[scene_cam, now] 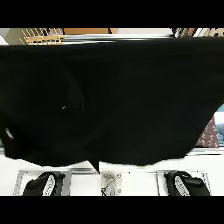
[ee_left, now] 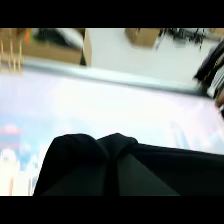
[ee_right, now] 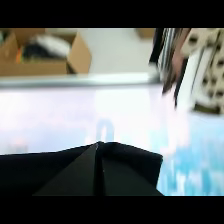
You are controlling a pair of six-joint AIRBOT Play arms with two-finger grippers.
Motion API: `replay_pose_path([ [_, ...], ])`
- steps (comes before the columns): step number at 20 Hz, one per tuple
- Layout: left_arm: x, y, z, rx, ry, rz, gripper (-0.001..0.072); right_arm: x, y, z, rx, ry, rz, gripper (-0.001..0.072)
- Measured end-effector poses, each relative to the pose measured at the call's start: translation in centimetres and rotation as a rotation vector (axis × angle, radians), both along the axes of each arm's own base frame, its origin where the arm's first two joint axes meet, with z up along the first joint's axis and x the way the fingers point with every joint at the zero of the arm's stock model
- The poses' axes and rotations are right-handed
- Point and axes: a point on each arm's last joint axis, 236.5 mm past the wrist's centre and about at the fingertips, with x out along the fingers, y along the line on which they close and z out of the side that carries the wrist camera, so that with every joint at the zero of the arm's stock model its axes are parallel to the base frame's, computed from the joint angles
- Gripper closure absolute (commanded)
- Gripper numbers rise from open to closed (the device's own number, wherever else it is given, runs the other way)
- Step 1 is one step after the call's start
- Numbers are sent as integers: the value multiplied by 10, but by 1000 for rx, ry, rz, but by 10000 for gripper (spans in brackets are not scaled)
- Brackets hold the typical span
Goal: Fold the clothes and pants, and hang the long-sleeved shirts on hangers.
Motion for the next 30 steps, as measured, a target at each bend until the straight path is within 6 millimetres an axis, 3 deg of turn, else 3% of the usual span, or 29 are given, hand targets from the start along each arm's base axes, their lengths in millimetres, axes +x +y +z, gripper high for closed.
replay_pose_path([
  [4,90,24,-141,-102,370,-20,699,79,0,-130,46,400,52,702],
  [6,127,25,-207,-106,495,-52,699,113,5,-194,52,551,78,702],
  [8,162,23,-261,-94,576,-83,699,145,12,-251,53,652,99,702],
  [11,210,21,-315,-83,625,-102,699,187,25,-307,76,702,103,701],
  [15,253,28,-354,-89,646,-103,699,225,31,-335,150,670,53,703],
  [18,260,40,-368,-103,661,-86,699,228,34,-345,178,679,37,703],
  [20,252,46,-383,-105,689,-80,699,218,37,-361,183,718,34,703],
  [26,207,48,-451,-115,822,-62,698,167,55,-438,172,880,40,690],
  [27,200,47,-460,-120,841,-60,583,161,58,-447,171,898,42,647],
  [28,194,46,-468,-125,860,-59,290,155,62,-454,182,915,44,388],
  [29,190,45,-472,-129,873,-59,205,151,64,-456,192,922,47,162],
  [30,187,45,-471,-131,877,-59,203,148,67,-453,205,921,49,140],
])
